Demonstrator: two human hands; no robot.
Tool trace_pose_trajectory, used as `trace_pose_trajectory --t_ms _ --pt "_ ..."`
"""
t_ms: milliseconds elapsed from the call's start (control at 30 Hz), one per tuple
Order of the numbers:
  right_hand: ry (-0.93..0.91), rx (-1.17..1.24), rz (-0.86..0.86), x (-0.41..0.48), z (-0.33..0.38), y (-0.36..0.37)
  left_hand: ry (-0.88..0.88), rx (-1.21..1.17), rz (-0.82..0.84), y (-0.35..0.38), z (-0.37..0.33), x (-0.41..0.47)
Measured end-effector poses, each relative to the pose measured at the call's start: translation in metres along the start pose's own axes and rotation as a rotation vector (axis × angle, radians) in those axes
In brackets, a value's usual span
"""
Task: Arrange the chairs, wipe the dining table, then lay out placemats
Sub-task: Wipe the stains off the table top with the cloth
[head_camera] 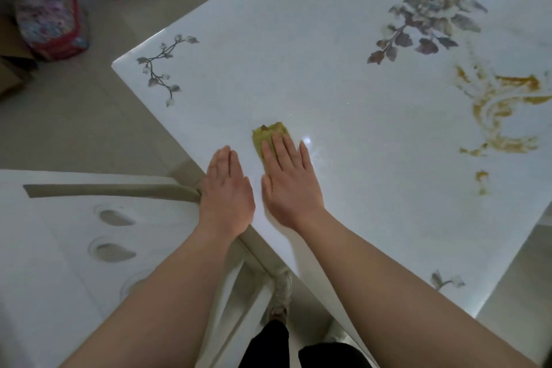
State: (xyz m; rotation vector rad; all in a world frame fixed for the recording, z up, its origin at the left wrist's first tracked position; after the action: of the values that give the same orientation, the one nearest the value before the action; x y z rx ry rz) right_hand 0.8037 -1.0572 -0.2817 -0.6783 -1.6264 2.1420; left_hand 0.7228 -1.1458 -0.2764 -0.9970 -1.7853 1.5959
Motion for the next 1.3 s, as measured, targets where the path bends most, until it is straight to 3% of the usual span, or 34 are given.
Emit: trace_pose_trajectory --t_ms 100,300,433,500,667,900,1000,1300 --pt "0.020 -0.007 -0.006 -0.044 -0.030 0.002 0.018 -0.021 0.008 0.003 -0.019 -0.013" --pt "0.324 -0.044 -0.080 -0.097 -0.148 -0.017 0.064 -0.015 -0.006 0.011 -0.066 -0.034" --pt "0.427 -0.042 -0.078 -0.100 -0.180 -0.022 0.085 -0.014 -0.005 0.015 -0.095 -0.050" --pt "0.383 -0.035 -0.076 -0.105 -0.174 -0.021 0.043 0.010 0.007 0.018 -0.109 -0.056" --pt "0.071 -0.007 -0.032 -0.127 -0.145 -0.011 -0.044 0.067 -0.002 0.028 -0.119 -0.055" --pt "0.007 -0.037 -0.016 -0.095 -0.142 -0.013 -0.156 -0.037 -0.121 0.024 -0.110 -0.050" --pt "0.011 -0.051 -0.017 -0.075 -0.139 -0.015 -0.212 -0.051 -0.099 0.021 -0.100 -0.047" --pt "-0.007 -0.030 -0.006 0.054 -0.094 -0.028 -0.456 -0.101 -0.105 -0.005 -0.012 0.020"
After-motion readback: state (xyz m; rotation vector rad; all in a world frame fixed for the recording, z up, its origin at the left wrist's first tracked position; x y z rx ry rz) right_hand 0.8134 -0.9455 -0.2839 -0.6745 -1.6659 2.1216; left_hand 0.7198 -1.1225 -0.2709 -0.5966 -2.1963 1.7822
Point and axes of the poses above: each hand's wrist, its own x-axis towards the middle knuckle, its own y-axis out of the palm, z = x × y, the point moved 5 cm from there along x, towards the middle knuckle, and after that the axes turned 3 degrees about y, right-handed, at the moved point
